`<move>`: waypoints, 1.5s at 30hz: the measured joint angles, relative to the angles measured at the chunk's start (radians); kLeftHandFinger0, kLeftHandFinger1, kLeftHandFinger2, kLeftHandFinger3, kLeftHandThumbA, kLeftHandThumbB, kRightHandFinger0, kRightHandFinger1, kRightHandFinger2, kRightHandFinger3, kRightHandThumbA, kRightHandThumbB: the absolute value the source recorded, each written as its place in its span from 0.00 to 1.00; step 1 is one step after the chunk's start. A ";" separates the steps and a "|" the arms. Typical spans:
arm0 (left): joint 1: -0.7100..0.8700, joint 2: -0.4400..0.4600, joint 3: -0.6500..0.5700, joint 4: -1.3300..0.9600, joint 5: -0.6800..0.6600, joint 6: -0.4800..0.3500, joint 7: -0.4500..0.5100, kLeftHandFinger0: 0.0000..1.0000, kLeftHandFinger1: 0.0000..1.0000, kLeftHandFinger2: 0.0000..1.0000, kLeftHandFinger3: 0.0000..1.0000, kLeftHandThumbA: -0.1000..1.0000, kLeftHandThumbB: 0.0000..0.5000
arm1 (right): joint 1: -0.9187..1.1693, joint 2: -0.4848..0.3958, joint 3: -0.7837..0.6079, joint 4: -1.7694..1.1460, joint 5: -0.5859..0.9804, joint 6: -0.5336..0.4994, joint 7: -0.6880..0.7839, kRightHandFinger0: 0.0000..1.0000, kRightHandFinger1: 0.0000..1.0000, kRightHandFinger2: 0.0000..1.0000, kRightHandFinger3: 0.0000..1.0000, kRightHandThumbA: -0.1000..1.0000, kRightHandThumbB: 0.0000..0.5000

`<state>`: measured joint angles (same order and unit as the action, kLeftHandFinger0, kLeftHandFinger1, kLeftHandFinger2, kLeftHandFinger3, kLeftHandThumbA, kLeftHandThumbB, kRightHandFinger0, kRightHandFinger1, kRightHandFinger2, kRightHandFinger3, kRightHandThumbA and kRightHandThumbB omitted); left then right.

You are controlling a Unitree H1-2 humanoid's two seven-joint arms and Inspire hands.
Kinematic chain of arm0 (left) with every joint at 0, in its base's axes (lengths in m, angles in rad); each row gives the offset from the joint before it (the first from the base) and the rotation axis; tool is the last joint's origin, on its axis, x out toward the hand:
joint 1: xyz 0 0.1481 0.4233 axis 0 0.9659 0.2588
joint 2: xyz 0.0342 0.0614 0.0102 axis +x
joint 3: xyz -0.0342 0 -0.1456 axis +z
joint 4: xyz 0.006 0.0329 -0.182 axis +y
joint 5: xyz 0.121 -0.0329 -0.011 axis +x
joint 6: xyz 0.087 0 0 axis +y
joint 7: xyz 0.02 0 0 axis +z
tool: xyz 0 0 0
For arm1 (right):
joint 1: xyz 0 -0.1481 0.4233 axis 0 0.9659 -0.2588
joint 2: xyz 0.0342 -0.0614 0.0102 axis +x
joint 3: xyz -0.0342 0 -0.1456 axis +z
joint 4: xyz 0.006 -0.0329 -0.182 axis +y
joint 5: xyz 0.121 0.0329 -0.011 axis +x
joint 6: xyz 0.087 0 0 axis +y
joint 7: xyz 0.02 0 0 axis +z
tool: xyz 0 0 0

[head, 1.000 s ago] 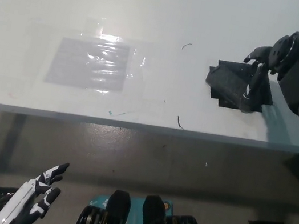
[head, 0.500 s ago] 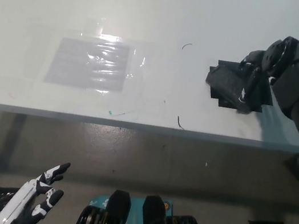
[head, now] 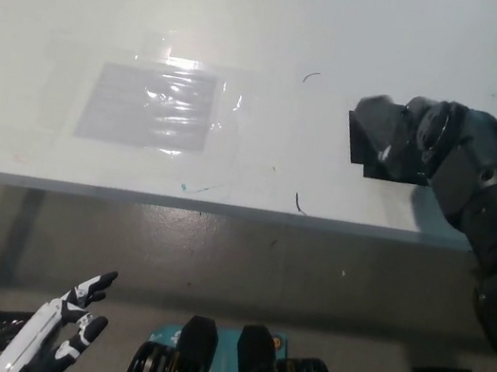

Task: A whiteboard eraser is kept on the black marked spot on the table infront of the robot and the robot uses its right hand to swipe it back and forth on the table twice to clean it

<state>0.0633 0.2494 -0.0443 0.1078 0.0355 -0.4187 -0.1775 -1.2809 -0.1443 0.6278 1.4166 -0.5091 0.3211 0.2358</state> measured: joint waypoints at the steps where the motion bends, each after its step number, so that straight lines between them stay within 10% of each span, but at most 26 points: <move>1: -0.001 0.000 0.000 0.000 0.000 0.000 0.000 1.00 1.00 1.00 1.00 0.87 0.96 | 0.003 0.002 0.000 0.000 -0.001 0.000 -0.011 0.00 0.00 0.17 1.00 0.03 0.40; 20: -0.010 0.014 0.004 -0.006 0.017 -0.002 0.000 1.00 1.00 1.00 1.00 0.81 0.92 | 0.017 -0.001 0.003 0.000 -0.036 0.004 -0.265 0.00 0.00 0.10 1.00 0.08 0.46; 45: 0.038 0.014 0.004 -0.006 0.030 -0.011 0.000 1.00 1.00 1.00 1.00 0.78 0.97 | 0.110 0.107 -0.035 -0.032 -0.064 -0.018 -0.342 0.00 0.06 0.26 1.00 0.05 0.34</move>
<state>0.1012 0.2637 -0.0408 0.1014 0.0657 -0.4294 -0.1774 -1.1711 -0.0377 0.5925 1.3850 -0.5727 0.3029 -0.1064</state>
